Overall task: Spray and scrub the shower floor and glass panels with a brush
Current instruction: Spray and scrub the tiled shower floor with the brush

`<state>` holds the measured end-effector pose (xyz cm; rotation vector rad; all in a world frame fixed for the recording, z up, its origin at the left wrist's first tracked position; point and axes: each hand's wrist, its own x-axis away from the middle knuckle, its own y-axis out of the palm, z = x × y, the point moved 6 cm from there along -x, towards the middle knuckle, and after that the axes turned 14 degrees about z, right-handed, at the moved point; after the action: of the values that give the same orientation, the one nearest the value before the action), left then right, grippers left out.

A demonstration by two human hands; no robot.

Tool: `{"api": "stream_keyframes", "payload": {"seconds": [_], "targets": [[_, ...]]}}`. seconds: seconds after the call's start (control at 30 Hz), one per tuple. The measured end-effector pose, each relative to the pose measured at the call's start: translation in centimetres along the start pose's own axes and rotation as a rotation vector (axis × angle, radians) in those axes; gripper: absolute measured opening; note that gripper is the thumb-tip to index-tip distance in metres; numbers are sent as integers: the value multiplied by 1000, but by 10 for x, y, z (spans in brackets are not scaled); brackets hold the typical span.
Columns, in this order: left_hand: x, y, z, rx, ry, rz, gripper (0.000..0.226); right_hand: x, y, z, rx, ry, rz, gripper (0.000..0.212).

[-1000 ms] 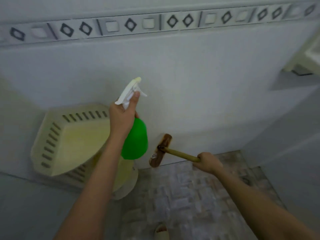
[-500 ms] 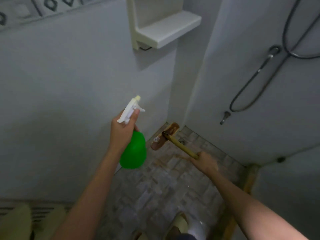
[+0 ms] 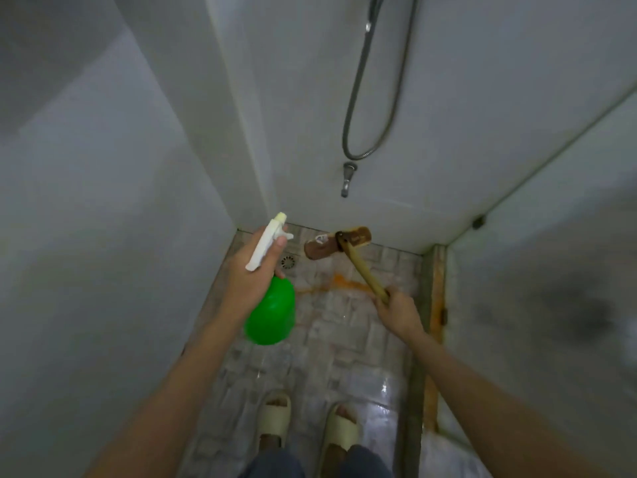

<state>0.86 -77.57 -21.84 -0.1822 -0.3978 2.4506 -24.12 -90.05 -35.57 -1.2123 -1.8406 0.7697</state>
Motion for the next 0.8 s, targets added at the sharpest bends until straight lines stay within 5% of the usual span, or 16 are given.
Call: {"api": "stream_keyframes", "payload": {"seconds": [0.43,0.8], "targets": [[-27,199,-288,-178,218,-334,27,-132,206,201,-14,278,253,22],[-13,305,-481,-246,364,-495,28,-231,338,329,54,228,382,20]]}}
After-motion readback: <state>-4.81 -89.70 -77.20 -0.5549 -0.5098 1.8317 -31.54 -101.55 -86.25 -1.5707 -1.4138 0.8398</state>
